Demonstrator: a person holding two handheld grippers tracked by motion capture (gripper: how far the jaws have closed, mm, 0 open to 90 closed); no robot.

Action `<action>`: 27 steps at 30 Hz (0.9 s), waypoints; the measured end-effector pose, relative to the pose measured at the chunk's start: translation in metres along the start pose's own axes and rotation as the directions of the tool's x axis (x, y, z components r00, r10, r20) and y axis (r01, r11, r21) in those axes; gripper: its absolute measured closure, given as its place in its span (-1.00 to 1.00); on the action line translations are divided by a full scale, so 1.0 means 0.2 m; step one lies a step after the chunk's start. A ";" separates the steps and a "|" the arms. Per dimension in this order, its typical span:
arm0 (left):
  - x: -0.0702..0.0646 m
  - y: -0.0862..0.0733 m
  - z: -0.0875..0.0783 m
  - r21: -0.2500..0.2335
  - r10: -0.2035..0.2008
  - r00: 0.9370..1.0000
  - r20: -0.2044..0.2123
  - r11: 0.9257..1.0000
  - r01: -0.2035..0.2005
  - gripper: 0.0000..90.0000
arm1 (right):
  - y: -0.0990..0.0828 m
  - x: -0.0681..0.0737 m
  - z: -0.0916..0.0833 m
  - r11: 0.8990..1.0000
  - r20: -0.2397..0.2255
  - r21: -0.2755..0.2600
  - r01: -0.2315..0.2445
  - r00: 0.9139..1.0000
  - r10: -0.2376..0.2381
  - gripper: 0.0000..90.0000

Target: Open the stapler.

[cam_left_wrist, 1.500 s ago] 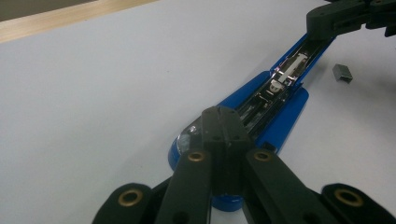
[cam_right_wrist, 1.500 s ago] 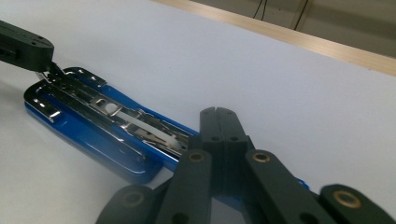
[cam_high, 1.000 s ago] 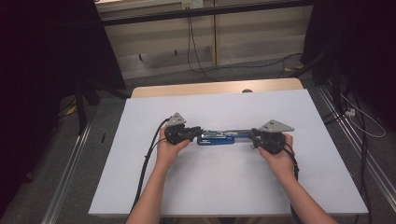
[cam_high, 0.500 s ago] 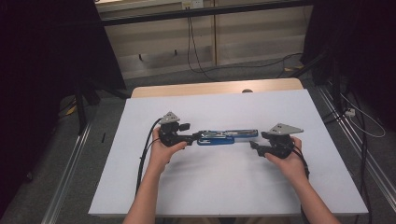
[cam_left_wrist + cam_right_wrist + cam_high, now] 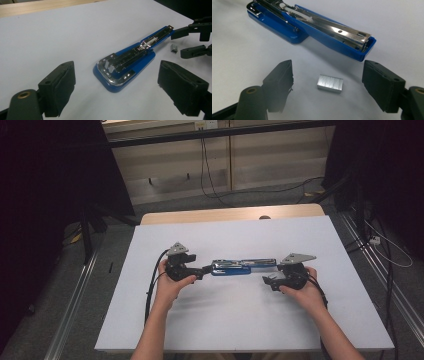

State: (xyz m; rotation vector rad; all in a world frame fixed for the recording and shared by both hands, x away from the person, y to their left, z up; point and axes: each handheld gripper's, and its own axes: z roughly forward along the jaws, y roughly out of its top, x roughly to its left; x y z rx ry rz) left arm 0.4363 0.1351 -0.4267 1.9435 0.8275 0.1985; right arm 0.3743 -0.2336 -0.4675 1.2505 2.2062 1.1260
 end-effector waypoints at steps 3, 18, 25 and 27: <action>0.01 0.00 0.00 0.004 -0.006 1.000 -0.005 1.000 0.006 -0.67 | 0.01 0.00 0.01 1.000 -0.006 0.020 -0.003 1.000 0.003 -0.42; 0.00 0.00 -0.02 -0.002 -0.003 1.000 -0.008 1.000 0.003 -0.68 | -0.01 0.02 0.01 0.997 -0.054 0.054 0.055 0.997 -0.052 -0.15; 0.00 0.00 -0.03 -0.008 0.000 1.000 -0.011 1.000 0.000 -0.68 | -0.04 0.02 -0.06 0.996 -0.091 0.065 0.067 0.994 -0.061 0.07; 0.00 0.01 -0.03 -0.012 -0.003 1.000 -0.009 1.000 0.003 -0.68 | -0.05 0.03 -0.08 0.994 -0.105 0.074 0.082 0.992 -0.074 0.14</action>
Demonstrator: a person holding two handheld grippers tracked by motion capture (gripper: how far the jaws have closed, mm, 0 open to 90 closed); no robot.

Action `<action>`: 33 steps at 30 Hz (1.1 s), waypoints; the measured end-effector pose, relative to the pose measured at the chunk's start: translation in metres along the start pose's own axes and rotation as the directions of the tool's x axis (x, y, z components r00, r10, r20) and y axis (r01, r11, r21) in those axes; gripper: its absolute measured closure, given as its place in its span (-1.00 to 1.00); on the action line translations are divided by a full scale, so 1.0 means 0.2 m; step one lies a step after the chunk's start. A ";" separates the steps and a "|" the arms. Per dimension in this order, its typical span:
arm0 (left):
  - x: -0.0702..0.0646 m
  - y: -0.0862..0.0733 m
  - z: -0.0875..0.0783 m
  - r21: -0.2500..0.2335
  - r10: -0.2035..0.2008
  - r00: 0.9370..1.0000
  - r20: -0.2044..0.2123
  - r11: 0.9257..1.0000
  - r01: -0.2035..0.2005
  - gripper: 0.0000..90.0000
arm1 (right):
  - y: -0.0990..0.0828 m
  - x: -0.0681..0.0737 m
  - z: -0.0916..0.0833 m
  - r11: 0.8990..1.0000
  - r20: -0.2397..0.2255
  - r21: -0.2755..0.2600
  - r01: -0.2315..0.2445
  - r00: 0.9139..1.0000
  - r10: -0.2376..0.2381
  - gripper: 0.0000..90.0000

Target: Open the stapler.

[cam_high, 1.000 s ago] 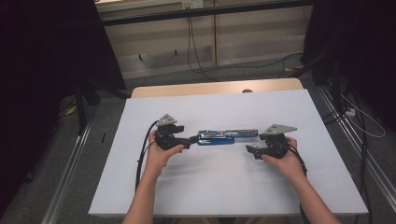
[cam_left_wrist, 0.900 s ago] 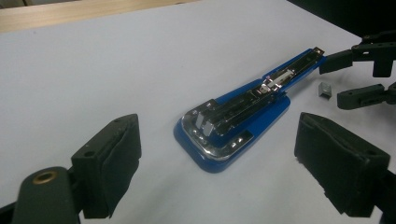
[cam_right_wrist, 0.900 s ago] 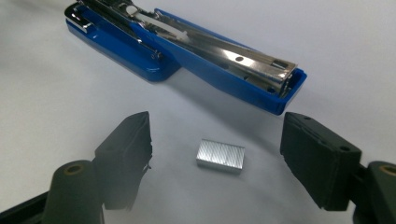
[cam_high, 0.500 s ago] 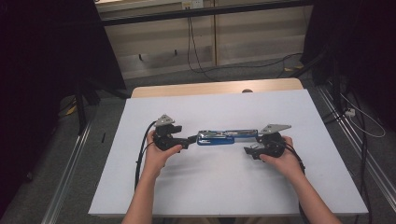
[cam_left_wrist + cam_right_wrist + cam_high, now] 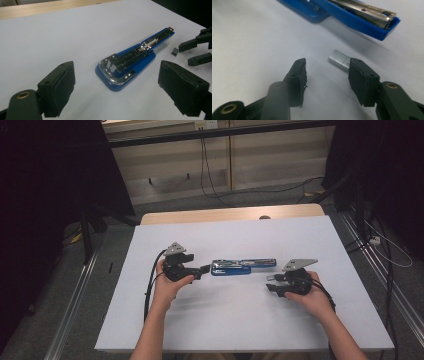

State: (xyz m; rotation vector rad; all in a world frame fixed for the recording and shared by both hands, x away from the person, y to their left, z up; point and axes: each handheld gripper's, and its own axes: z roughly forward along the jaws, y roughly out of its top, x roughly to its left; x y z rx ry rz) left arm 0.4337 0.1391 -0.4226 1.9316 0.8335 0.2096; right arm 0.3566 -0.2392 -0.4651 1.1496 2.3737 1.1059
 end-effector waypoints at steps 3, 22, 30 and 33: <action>0.00 0.00 0.00 0.001 0.000 1.000 0.001 1.000 0.000 -0.68 | 0.01 -0.01 -0.01 1.000 0.023 0.000 0.023 0.999 -0.023 0.08; 0.01 -0.01 -0.02 0.000 -0.004 1.000 -0.010 1.000 0.004 -0.68 | 0.02 -0.01 0.02 0.997 -0.029 -0.004 0.077 0.997 -0.077 0.43; 0.01 0.00 -0.02 0.006 0.010 1.000 -0.018 1.000 -0.010 -0.71 | 0.01 -0.03 0.03 0.999 -0.020 -0.033 0.005 1.000 -0.005 0.62; 0.01 0.00 -0.03 0.009 0.007 1.000 -0.022 1.000 -0.007 -0.72 | 0.01 -0.03 0.04 1.000 -0.018 -0.027 0.016 1.000 -0.016 0.67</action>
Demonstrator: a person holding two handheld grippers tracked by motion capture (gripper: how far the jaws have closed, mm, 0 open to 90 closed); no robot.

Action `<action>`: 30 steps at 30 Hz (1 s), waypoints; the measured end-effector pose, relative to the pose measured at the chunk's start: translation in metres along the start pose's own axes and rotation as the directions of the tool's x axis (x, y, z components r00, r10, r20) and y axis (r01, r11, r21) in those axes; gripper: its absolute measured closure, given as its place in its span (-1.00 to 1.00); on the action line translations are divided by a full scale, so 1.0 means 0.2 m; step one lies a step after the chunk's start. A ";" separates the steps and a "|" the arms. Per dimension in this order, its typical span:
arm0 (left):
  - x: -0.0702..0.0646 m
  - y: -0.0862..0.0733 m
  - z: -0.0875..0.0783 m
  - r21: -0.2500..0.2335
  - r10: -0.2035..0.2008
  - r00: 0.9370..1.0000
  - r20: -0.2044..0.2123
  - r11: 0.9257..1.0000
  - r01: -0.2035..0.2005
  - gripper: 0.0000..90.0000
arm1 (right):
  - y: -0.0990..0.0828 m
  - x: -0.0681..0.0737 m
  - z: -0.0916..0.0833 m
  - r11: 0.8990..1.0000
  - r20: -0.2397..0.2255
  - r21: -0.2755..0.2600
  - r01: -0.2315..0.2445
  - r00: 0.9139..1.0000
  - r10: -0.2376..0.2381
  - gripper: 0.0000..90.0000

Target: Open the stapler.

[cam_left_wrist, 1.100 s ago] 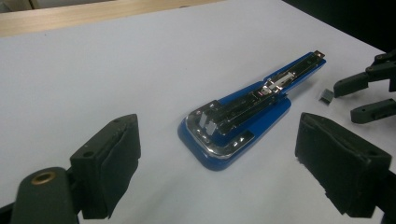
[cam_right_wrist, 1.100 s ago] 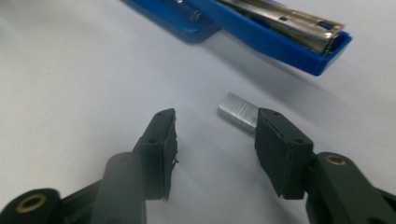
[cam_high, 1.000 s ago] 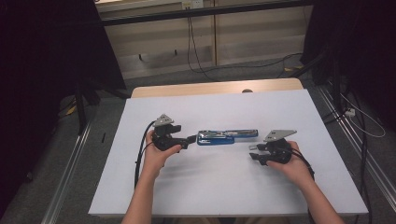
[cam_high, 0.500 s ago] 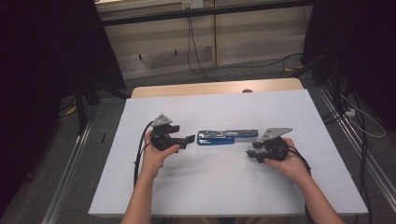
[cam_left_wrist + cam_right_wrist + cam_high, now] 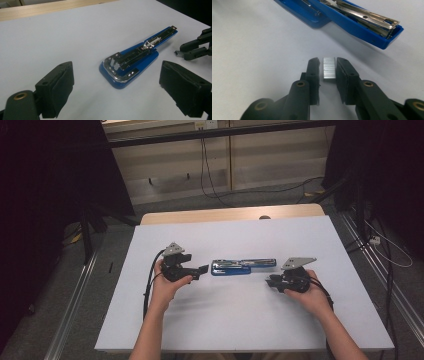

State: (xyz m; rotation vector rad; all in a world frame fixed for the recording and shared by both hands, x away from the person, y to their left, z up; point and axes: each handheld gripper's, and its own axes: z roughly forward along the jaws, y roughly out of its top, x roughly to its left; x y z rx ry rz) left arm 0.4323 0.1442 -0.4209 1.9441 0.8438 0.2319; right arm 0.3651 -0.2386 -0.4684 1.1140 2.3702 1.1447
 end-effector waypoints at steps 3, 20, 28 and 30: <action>0.00 0.00 -0.01 0.019 0.008 1.000 -0.007 1.000 -0.008 -0.73 | 0.00 0.00 0.00 1.000 0.005 -0.001 0.000 1.000 0.000 0.75; 0.02 -0.02 -0.10 0.053 0.006 1.000 -0.023 0.999 -0.005 -0.81 | 0.04 0.02 -0.01 1.000 -0.005 -0.020 0.023 1.000 -0.023 0.76; 0.04 -0.03 -0.13 0.047 -0.014 1.000 -0.020 0.999 0.015 -0.86 | 0.10 0.04 0.01 0.998 -0.025 -0.025 0.050 0.998 -0.051 0.76; 0.04 -0.04 -0.13 0.045 -0.014 1.000 -0.019 0.999 0.015 -0.87 | 0.13 0.04 0.01 0.998 -0.032 -0.034 0.058 0.998 -0.059 0.76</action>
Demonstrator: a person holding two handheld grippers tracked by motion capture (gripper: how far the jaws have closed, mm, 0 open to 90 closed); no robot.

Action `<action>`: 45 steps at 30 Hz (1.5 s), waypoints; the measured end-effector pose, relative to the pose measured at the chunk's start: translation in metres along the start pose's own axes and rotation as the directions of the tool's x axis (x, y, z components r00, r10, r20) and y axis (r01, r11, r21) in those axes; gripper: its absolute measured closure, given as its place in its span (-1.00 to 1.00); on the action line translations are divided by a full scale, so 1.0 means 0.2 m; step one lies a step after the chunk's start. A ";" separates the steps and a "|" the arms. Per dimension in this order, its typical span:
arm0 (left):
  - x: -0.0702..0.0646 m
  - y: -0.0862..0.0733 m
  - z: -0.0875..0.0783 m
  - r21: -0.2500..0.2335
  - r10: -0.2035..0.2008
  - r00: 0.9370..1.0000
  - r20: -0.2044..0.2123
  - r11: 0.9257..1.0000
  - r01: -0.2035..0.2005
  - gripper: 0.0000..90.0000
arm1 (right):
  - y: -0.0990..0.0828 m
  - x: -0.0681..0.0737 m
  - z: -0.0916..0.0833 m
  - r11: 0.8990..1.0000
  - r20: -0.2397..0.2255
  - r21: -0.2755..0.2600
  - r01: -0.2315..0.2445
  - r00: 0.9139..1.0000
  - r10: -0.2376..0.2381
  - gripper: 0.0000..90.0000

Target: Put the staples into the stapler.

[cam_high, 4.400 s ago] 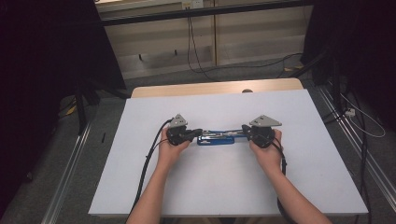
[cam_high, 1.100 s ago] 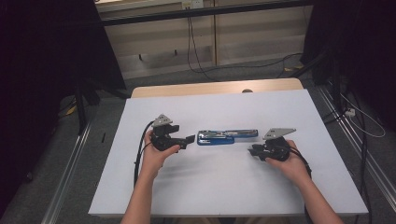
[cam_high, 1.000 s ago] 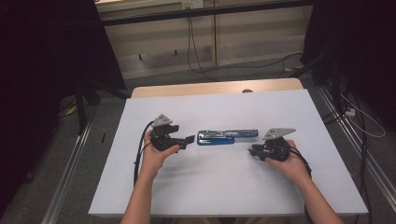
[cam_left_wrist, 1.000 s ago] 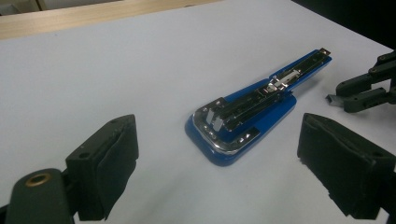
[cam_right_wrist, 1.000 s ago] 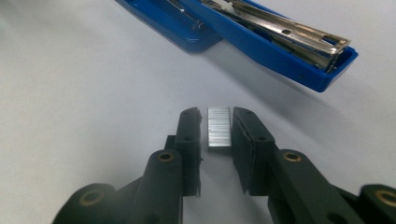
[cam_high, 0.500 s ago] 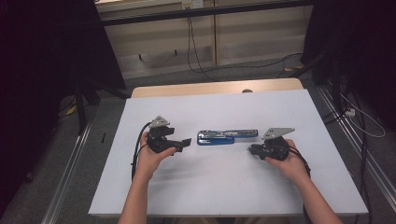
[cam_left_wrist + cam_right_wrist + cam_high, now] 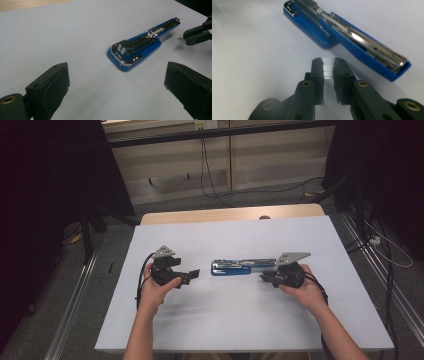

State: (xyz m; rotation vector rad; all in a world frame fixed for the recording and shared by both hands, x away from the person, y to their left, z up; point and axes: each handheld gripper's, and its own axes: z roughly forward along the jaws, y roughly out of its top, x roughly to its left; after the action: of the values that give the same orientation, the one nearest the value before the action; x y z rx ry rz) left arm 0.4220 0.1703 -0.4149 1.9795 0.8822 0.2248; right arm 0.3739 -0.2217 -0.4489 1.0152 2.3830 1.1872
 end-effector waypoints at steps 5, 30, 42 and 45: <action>0.01 0.00 -0.01 -0.006 -0.009 1.000 0.002 1.000 0.009 -0.88 | 0.07 0.00 0.00 1.000 -0.023 -0.006 0.024 0.999 -0.024 0.76; 0.02 -0.01 -0.01 0.003 -0.012 1.000 0.004 1.000 0.012 -0.88 | 0.26 -0.06 0.09 0.996 -0.121 -0.018 0.085 0.989 -0.087 0.76; 0.02 -0.01 -0.01 0.023 0.001 1.000 -0.009 1.000 0.000 -0.88 | 0.33 -0.09 0.12 0.993 -0.148 -0.023 0.117 0.982 -0.119 0.76; 0.01 -0.01 -0.01 0.016 -0.001 1.000 -0.007 1.000 0.002 -0.88 | 0.35 -0.09 0.13 0.991 -0.157 -0.022 0.129 0.979 -0.131 0.76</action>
State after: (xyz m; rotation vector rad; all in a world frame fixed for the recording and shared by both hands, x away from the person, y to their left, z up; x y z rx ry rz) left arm 0.4219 0.1744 -0.4153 1.9942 0.8927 0.2246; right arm 0.4319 -0.1903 -0.4110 0.7738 2.5156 1.2745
